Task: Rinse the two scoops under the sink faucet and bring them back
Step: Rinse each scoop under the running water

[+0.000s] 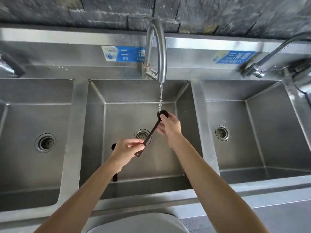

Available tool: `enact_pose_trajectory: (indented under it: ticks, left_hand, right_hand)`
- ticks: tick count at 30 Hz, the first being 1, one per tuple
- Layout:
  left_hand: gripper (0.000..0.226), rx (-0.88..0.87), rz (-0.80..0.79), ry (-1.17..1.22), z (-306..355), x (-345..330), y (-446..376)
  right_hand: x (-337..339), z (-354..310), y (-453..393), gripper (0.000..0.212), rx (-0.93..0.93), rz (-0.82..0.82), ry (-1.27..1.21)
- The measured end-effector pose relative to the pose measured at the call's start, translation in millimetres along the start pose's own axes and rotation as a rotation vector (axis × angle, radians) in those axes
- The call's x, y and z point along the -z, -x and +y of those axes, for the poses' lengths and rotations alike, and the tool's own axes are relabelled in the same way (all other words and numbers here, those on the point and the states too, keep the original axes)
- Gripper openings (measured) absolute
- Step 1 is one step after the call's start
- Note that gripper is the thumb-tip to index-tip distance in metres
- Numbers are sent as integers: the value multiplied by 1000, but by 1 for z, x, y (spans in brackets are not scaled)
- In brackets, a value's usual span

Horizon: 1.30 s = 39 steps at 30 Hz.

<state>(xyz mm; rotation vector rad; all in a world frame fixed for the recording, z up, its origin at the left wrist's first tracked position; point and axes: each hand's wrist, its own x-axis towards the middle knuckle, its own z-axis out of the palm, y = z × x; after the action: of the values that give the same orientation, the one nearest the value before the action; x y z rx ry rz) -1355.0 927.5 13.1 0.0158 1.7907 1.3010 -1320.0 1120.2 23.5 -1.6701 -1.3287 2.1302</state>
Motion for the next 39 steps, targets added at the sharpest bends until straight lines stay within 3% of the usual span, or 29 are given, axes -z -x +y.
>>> enact_pose_trajectory:
  ticks: [5,10,14,18,21,28,33,39]
  left_hand:
    - [21,0,24,2,1,8,-1]
    - [18,39,204,236,-7,27,-3]
    - [27,48,257,407,-13,44,-6]
    - [24,58,327,612,-7,52,-13]
    - [24,101,328,786,-1,57,-21]
    - [22,80,322,852,1,62,-25]
    - [21,58,307,833,6,64,-27]
    - [20,62,302,816,3,69,-27]
  right_hand:
    - [2,-19,-12,42,45,-78,179]
    - [-8,-24,-14,22,127,-15,252]
    - [-15,-22,-14,42,184,69,288]
    - [-16,-22,-6,25,180,89,254]
    - [-20,-22,-4,36,224,139,266]
    - [-31,-21,-1,38,285,225,326]
    - [-35,-20,3,16,295,239,366]
    - [-37,-19,2,16,324,246,454]
